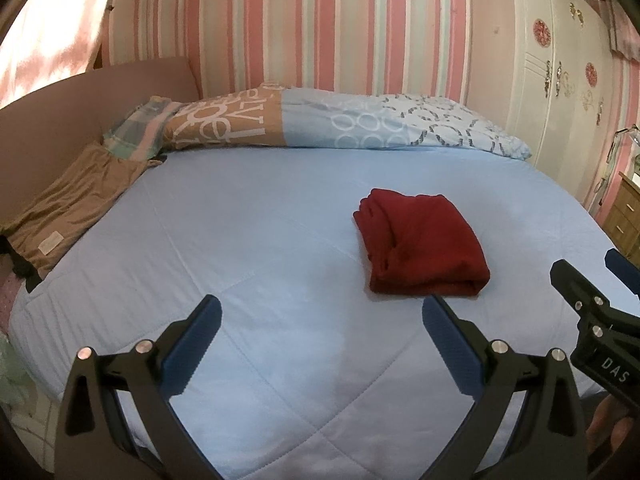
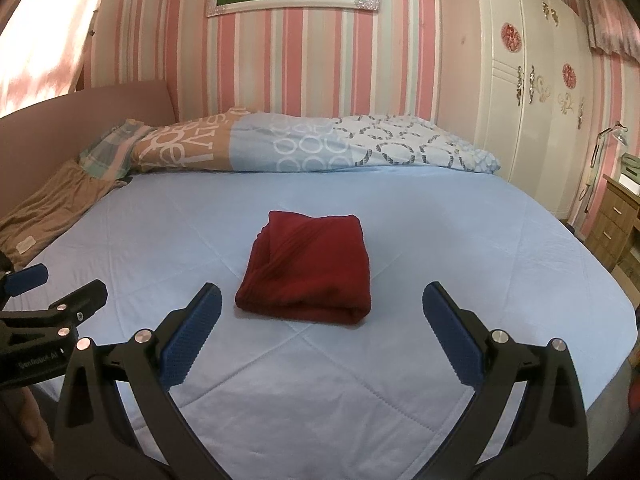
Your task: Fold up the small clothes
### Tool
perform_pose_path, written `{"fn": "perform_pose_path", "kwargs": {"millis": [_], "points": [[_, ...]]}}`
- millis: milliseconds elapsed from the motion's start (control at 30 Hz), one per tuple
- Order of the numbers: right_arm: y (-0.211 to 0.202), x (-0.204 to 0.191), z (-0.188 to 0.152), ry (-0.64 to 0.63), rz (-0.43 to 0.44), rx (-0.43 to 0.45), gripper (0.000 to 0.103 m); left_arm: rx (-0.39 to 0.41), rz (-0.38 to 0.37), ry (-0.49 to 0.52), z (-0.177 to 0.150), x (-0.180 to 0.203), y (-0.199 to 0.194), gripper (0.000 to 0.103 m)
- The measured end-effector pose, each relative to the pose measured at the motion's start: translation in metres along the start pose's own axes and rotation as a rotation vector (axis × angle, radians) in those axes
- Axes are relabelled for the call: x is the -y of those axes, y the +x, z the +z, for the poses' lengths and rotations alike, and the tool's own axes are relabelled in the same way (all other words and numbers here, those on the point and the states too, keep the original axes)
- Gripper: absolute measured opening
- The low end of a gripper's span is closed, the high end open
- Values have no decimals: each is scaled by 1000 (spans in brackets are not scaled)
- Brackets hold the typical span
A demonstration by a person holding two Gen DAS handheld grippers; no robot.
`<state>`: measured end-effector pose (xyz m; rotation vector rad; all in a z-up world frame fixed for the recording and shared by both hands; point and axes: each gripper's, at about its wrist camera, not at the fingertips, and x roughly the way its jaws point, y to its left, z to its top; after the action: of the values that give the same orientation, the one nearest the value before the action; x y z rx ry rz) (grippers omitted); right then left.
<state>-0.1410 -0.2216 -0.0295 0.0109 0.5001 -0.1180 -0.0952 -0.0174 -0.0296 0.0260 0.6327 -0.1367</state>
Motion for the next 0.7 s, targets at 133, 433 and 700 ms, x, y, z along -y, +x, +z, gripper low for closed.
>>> {"fn": "perform_pose_path", "kwargs": {"millis": [133,433,700], "points": [[0,0,0,-1,-2,2,100,3,1,0,0,-1,-1,101],[-2,0,1,-2,-3,5,100,1,3,-1,0,-2,-1,101],[-4,-1,6,-8,-5,14,100,-2,0,-5,1,-5,0,101]]}}
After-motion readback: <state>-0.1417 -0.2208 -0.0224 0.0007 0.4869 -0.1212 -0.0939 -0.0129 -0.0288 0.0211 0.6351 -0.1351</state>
